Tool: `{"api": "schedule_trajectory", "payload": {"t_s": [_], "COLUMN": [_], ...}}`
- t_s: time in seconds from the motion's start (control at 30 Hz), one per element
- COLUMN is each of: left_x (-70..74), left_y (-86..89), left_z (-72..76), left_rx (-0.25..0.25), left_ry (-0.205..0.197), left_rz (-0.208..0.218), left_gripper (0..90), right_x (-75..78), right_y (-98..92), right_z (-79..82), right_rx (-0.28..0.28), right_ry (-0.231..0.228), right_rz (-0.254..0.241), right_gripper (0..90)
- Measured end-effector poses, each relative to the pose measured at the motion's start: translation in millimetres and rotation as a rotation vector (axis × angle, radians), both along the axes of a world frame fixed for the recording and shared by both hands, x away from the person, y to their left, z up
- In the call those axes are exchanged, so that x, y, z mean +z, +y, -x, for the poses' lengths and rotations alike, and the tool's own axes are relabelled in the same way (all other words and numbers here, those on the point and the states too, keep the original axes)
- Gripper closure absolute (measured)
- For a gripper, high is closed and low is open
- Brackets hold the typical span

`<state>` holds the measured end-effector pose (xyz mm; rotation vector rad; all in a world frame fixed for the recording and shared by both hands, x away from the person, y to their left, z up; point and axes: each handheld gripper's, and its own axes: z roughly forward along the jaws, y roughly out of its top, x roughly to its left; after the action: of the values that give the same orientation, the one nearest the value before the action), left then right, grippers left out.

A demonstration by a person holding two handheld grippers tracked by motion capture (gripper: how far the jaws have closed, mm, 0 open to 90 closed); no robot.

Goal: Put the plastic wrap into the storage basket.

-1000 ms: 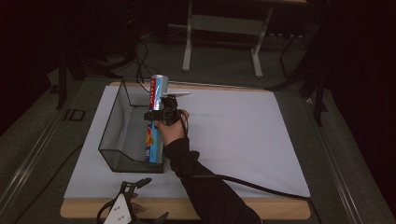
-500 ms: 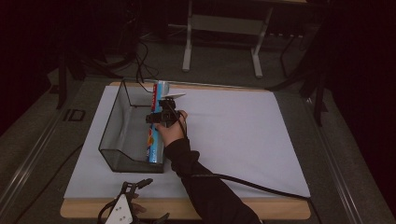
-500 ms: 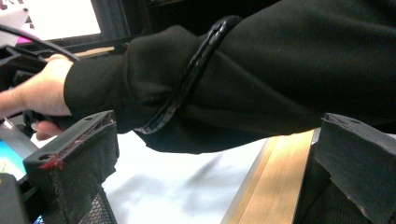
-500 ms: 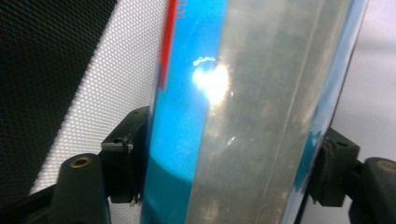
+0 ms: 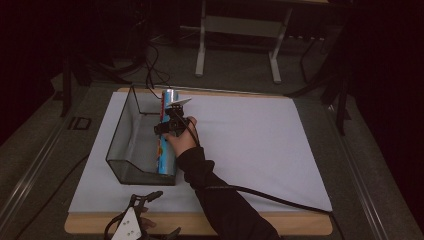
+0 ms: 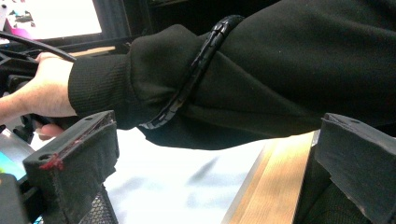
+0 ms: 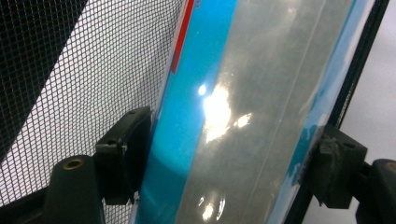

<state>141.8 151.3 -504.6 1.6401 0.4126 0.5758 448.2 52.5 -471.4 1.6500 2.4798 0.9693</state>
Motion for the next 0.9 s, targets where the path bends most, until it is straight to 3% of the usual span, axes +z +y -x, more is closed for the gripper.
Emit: {"api": "schedule_trajectory", "payload": {"t_s": [0.2, 0.33, 0.4, 0.67, 0.9], "left_x": [-0.2, 0.0, -0.1, -0.9, -1.4], "left_y": [0.2, 0.3, 0.0, -1.3, -2.6], "left_z": [-0.3, 0.0, -0.1, -1.1, -1.4], "left_rx": [-0.001, -0.001, -0.001, 0.003, 0.003], "left_ry": [0.003, 0.002, 0.002, 0.007, 0.008], "left_rz": [0.001, 0.003, 0.0, -0.006, -0.01], "left_gripper": [0.2, 0.2, 0.2, 0.2, 0.2], "right_x": [4.1, 13.0, 18.8, 51.0, 61.3], "right_y": [0.9, 0.1, -4.7, -24.8, -43.2], "right_z": [-0.4, 1.2, -1.7, -5.5, 1.0], "right_rx": [0.018, 0.031, 0.033, 0.076, 0.104], "right_ry": [0.005, -0.041, -0.02, -0.055, -0.093], "right_rz": [0.027, 0.084, 0.079, 0.083, 0.092], "right_gripper": [23.5, 20.3, 20.1, 15.9, 15.8]}}
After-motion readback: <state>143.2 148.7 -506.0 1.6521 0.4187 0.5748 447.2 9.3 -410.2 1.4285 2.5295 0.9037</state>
